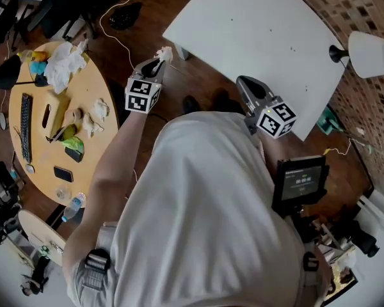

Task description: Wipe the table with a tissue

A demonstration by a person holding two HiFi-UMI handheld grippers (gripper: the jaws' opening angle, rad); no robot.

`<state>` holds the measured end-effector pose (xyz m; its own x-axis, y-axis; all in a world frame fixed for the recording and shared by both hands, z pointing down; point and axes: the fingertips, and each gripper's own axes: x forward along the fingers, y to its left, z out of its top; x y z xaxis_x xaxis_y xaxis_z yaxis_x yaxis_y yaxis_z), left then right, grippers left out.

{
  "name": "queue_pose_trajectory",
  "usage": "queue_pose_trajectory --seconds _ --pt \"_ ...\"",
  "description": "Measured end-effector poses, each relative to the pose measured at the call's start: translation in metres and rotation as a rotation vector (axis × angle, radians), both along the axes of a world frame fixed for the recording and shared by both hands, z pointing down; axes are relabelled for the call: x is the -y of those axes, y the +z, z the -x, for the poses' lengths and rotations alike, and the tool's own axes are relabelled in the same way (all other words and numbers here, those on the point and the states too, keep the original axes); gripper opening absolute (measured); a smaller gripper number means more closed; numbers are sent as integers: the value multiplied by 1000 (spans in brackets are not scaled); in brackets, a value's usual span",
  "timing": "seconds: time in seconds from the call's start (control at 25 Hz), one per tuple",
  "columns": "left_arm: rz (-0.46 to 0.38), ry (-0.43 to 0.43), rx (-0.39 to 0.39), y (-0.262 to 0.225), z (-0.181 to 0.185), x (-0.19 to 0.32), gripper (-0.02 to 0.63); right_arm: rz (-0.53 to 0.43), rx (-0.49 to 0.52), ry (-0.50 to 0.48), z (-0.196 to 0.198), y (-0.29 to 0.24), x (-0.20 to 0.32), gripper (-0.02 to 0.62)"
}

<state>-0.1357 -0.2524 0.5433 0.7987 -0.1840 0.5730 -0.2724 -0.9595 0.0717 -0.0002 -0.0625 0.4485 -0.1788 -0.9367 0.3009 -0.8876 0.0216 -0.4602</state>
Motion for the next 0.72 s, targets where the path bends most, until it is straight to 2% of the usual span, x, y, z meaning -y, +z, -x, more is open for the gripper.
queue_pose_trajectory --seconds 0.16,0.36,0.48,0.72 --pt "29 182 -27 -3 -53 -30 54 2 3 101 -18 1 -23 8" --pt "70 336 -37 -9 -103 -68 51 9 27 220 -42 6 -55 8" --pt "90 385 -34 -13 -119 -84 51 12 46 267 -52 14 -68 8" --pt "93 410 -14 -23 -160 -95 51 -20 75 316 -94 15 -76 8"
